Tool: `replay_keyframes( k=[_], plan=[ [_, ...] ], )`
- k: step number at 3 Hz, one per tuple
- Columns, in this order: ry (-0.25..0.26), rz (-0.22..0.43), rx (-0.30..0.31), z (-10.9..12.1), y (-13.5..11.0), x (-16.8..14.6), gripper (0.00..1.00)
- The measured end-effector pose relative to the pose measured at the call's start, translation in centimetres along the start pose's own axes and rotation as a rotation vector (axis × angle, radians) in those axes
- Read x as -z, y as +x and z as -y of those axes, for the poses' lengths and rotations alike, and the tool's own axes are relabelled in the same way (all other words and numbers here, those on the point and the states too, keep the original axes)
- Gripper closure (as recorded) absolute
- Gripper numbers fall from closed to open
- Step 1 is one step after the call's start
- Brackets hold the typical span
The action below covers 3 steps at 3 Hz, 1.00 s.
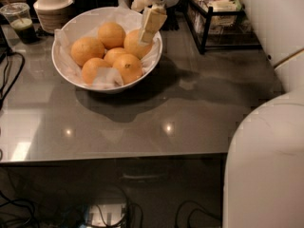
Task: Pick orange from white bowl
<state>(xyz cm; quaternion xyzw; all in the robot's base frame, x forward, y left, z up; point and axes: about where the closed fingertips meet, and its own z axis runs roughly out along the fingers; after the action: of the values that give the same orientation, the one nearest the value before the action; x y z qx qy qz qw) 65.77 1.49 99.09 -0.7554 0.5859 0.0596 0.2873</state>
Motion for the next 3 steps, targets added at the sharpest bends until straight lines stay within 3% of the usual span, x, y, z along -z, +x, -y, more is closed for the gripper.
replay_keyframes(
  k=[3],
  plan=[
    [-0.085, -0.029, -0.032, 0.6, 2.0, -3.3, 0.34]
  ],
)
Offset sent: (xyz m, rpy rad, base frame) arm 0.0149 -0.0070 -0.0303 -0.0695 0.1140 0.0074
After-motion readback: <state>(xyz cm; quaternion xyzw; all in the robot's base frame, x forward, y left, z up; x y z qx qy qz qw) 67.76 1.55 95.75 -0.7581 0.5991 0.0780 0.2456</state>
